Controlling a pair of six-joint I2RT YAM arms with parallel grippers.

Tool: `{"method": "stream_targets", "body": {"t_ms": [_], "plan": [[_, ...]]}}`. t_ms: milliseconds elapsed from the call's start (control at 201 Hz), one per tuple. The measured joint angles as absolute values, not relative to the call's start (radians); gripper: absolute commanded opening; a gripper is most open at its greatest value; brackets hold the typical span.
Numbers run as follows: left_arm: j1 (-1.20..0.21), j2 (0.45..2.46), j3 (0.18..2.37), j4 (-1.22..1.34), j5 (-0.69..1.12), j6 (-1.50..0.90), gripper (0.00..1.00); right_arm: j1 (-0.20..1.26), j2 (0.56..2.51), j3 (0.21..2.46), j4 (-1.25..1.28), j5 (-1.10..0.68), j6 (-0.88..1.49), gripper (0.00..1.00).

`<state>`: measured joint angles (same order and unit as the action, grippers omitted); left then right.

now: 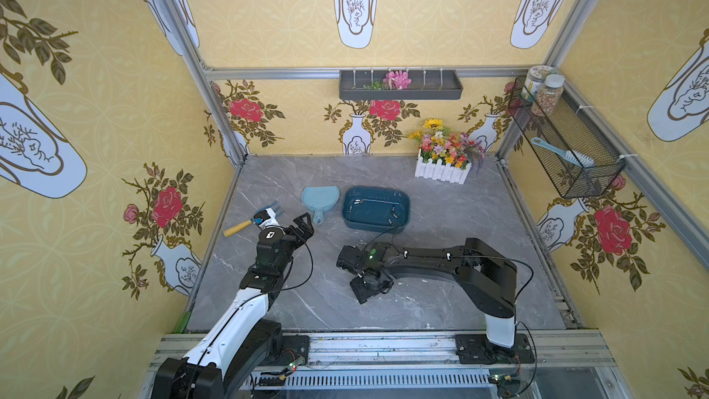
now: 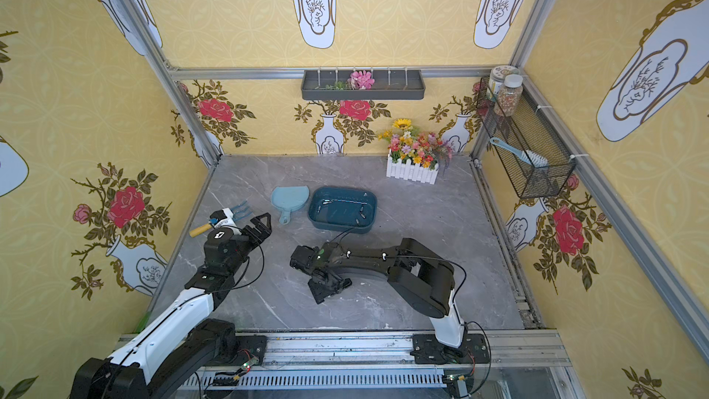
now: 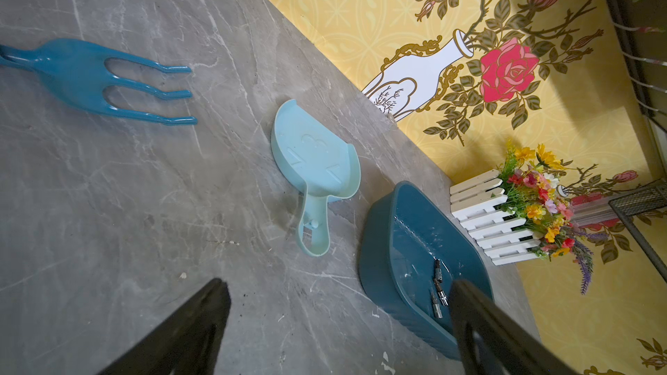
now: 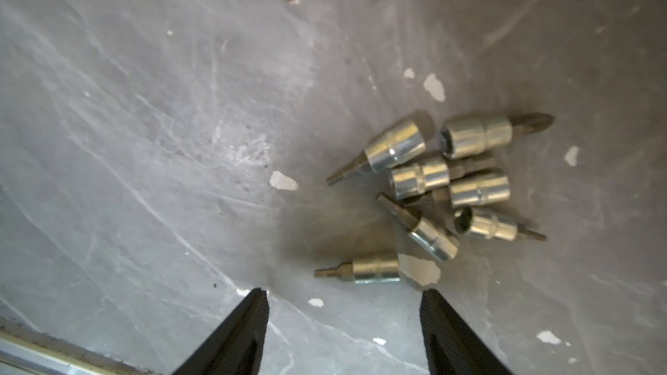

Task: Put the bit on the desktop into the storage box
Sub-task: Pick up the screwdriver bit from the center of the board.

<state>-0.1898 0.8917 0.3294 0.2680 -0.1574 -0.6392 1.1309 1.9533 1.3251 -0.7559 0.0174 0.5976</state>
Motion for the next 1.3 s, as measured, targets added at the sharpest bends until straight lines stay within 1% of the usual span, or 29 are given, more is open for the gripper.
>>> {"method": "stream_targets", "body": {"t_ms": [149, 299, 786, 1120, 1299], "plan": [[-0.190, 0.892, 0.329, 0.268, -0.158, -0.639, 1.00, 1.131, 1.975, 1.336, -0.760, 0.000, 0.597, 0.65], [-0.190, 0.890, 0.329, 0.268, -0.160, -0.639, 1.00, 1.131, 1.990, 1.356, -0.766, 0.002, 0.596, 0.65], [-0.190, 0.892, 0.335, 0.268, -0.160, -0.635, 1.00, 1.131, 2.030, 1.412, -0.790, 0.014, 0.568, 0.58], [-0.190, 0.889, 0.339, 0.263, -0.160, -0.635, 1.00, 1.131, 2.048, 1.437, -0.790, 0.018, 0.545, 0.45], [-0.190, 0.881, 0.339, 0.261, -0.161, -0.632, 1.00, 1.131, 2.054, 1.442, -0.789, 0.020, 0.541, 0.36]]}}
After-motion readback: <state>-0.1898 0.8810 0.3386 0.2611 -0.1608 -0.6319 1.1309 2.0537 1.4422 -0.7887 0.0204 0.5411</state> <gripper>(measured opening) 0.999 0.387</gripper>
